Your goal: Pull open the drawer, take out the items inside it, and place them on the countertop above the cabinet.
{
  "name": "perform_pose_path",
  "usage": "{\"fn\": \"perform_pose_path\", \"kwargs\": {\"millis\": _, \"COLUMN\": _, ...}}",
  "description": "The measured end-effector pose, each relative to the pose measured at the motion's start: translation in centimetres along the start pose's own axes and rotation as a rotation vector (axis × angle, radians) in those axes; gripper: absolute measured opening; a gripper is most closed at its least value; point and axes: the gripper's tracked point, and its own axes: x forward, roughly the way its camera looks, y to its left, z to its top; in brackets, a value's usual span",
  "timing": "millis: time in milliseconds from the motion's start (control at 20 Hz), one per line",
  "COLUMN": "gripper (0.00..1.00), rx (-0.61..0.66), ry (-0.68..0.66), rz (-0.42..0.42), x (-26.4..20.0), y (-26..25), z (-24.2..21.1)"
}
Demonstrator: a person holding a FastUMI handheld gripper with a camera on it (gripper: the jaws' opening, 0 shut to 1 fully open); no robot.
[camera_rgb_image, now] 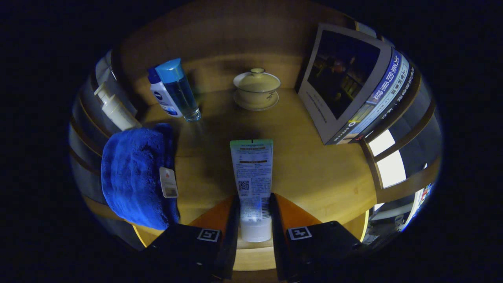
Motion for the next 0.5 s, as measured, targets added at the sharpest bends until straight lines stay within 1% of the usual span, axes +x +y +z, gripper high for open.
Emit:
{"fn": "perform_pose_path", "kwargs": {"millis": 150, "gripper": 0.58, "rx": 0.002, "ry": -0.059, "rz": -0.012, "x": -1.6, "y": -0.3, "z": 0.7}}
{"fn": "perform_pose_path", "kwargs": {"millis": 250, "gripper": 0.69, "rx": -0.002, "ry": -0.111, "rz": -0.042, "x": -3.5, "y": -0.7, "z": 0.7}}
{"fn": "perform_pose_path", "kwargs": {"millis": 350, "gripper": 0.81, "rx": -0.047, "ry": -0.193, "rz": -0.052, "x": -5.6, "y": -0.8, "z": 0.5}}
{"fn": "perform_pose_path", "kwargs": {"millis": 450, "gripper": 0.93, "rx": -0.080, "ry": -0.262, "rz": -0.083, "x": -8.6, "y": -1.5, "z": -0.4}}
{"fn": "perform_pose_path", "kwargs": {"millis": 500, "gripper": 0.99, "rx": -0.090, "ry": -0.287, "rz": -0.079, "x": -10.1, "y": -1.4, "z": -1.2}}
